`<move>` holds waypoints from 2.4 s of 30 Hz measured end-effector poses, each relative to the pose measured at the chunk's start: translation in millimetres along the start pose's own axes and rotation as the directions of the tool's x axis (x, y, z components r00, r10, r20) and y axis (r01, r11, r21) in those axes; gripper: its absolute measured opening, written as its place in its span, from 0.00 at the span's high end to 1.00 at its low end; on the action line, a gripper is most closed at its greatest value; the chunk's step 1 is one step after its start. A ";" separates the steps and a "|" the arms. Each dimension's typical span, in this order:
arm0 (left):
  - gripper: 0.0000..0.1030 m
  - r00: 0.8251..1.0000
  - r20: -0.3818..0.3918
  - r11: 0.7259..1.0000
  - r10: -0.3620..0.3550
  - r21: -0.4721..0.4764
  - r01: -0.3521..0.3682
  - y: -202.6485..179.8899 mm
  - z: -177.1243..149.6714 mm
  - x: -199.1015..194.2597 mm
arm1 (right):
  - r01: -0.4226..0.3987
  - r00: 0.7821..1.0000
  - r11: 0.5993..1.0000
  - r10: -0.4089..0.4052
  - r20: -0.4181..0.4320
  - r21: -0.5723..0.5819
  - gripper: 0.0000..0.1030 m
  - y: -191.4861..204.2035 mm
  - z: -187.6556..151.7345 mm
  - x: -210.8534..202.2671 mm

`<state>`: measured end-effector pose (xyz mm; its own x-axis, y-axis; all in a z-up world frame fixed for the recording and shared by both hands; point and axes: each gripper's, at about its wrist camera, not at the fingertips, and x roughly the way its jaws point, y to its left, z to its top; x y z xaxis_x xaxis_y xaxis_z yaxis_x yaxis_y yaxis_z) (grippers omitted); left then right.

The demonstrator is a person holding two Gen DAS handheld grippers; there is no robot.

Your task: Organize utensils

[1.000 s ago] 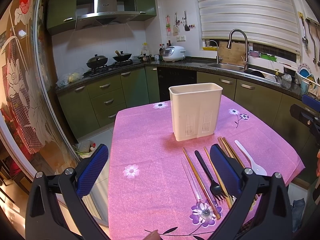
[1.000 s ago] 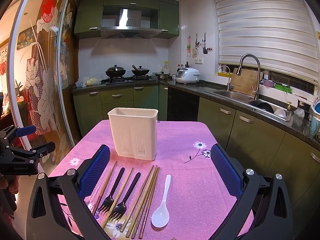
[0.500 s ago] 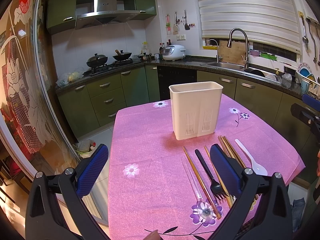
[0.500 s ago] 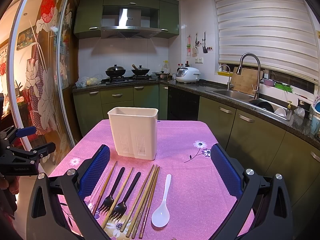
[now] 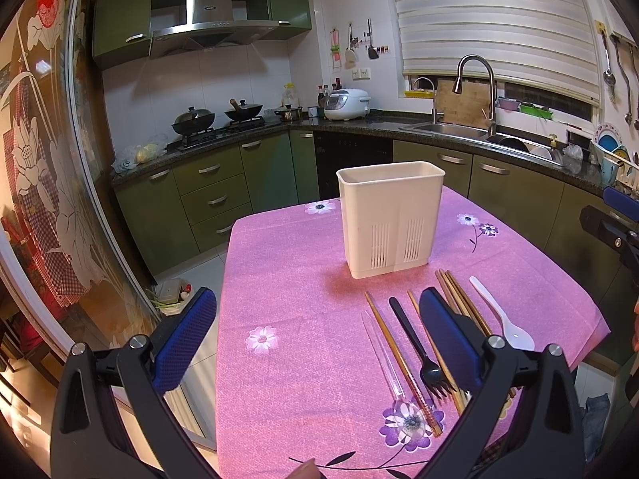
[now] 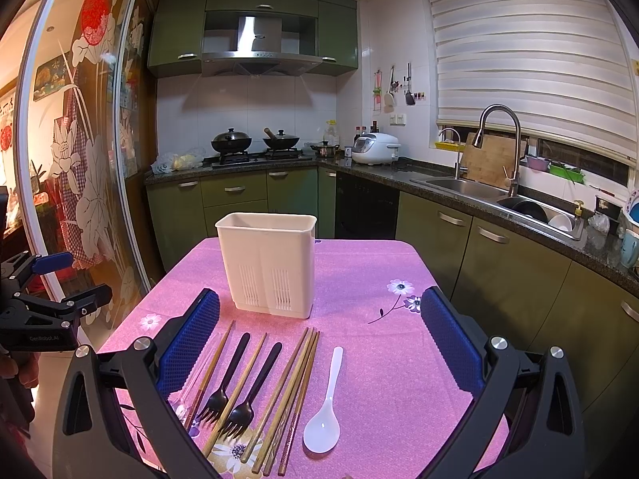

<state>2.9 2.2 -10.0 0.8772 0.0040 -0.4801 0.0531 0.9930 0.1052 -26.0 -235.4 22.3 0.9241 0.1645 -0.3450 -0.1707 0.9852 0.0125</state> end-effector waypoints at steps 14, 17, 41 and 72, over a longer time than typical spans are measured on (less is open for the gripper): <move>0.06 1.000 -0.002 1.000 0.001 0.001 -0.001 -0.6 0.4 0.4 | -0.004 1.000 1.000 0.004 -0.003 0.003 0.04 5.8 -6.1 4.9; 0.06 1.000 -0.003 1.000 0.002 0.001 -0.002 -0.5 0.9 -0.1 | -0.004 1.000 1.000 0.004 -0.003 0.002 0.04 5.8 -6.0 5.3; 0.06 0.948 -0.300 0.994 -0.103 -0.076 0.084 -15.9 -24.0 76.5 | -0.004 0.981 0.996 0.023 -0.192 0.094 0.04 -34.6 -11.2 56.6; 0.66 0.896 -0.435 0.995 -0.094 -0.076 0.067 -92.6 -29.4 196.1 | -0.012 0.938 0.985 0.071 -0.340 0.173 0.04 -62.4 -34.4 136.0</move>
<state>156.0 -85.5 -139.5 0.5732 -0.0384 -0.8185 0.0755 0.9971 0.0061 98.5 -276.1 -57.7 0.7378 0.2081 -0.6421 -0.1196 0.9765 0.1791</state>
